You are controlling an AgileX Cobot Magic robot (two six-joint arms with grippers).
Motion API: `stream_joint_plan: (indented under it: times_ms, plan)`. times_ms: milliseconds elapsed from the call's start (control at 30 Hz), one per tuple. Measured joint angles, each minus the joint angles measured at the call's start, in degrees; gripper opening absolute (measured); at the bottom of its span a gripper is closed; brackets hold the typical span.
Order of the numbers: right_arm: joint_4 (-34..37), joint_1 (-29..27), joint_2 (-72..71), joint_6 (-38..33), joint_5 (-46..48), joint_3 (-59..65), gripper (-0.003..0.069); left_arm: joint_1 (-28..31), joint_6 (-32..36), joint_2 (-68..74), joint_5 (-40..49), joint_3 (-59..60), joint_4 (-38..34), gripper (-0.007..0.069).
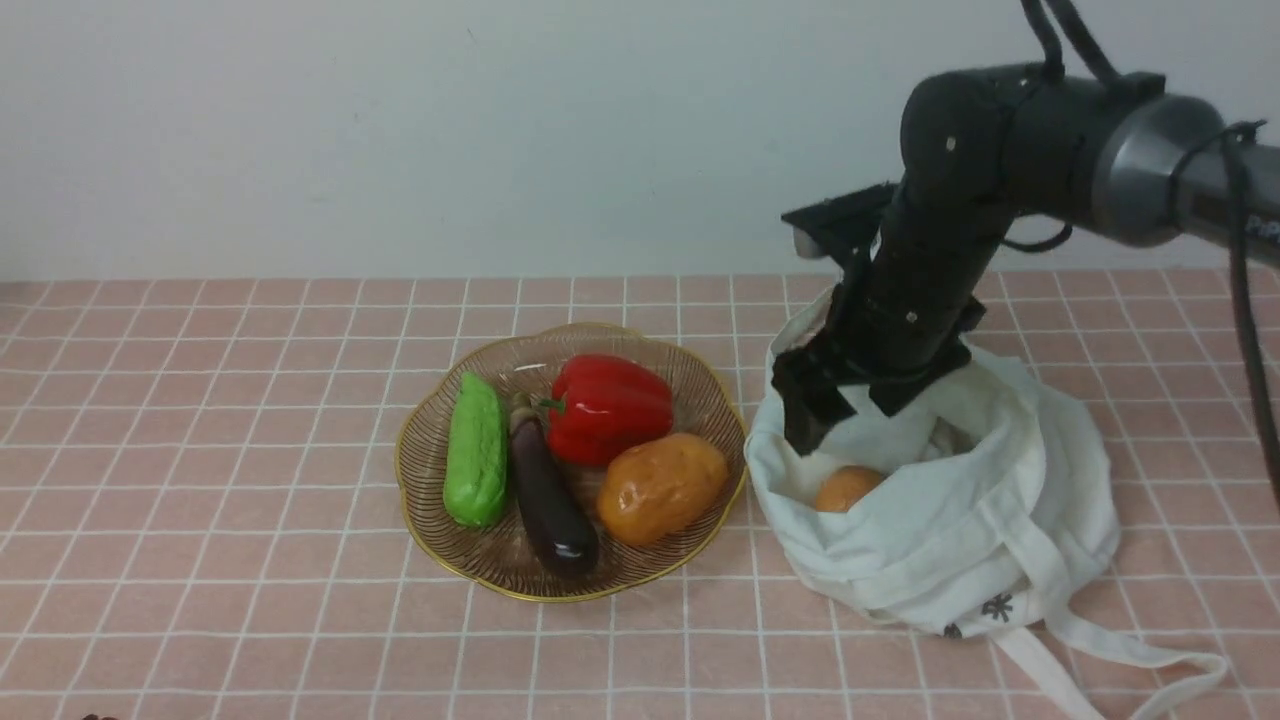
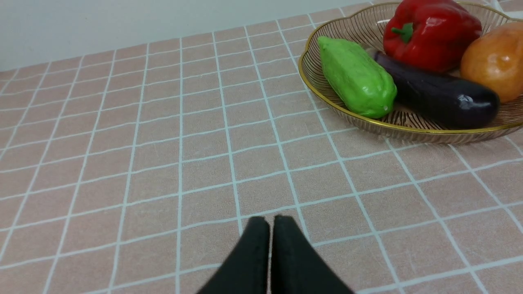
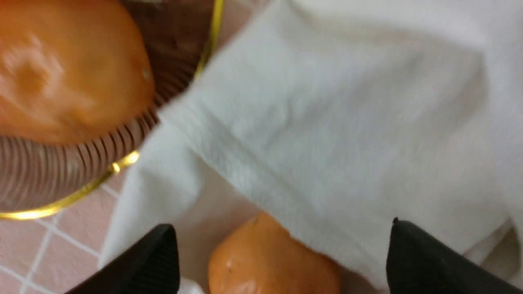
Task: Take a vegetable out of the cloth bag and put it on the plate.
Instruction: Use the right arm to grab a potato from the bag
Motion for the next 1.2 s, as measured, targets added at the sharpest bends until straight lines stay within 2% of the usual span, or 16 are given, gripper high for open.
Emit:
stream_joint_plan:
  times_ms: [133, 367, 1200]
  plan:
    - [-0.96, 0.0, 0.0, 1.66, 0.24, -1.85, 0.0616, 0.0, 0.0, 0.0, 0.0, 0.0, 0.0, -0.0005]
    - [-2.91, 0.0, 2.36, 3.55, 0.22, 2.45, 0.0594, 0.0, 0.0, 0.0, 0.0, 0.0, 0.0, -0.0005]
    - [-0.78, 0.0, 2.92, 3.24, -0.44, 11.31, 0.0589, 0.0, 0.0, 0.0, 0.0, 0.0, 0.0, -0.0005]
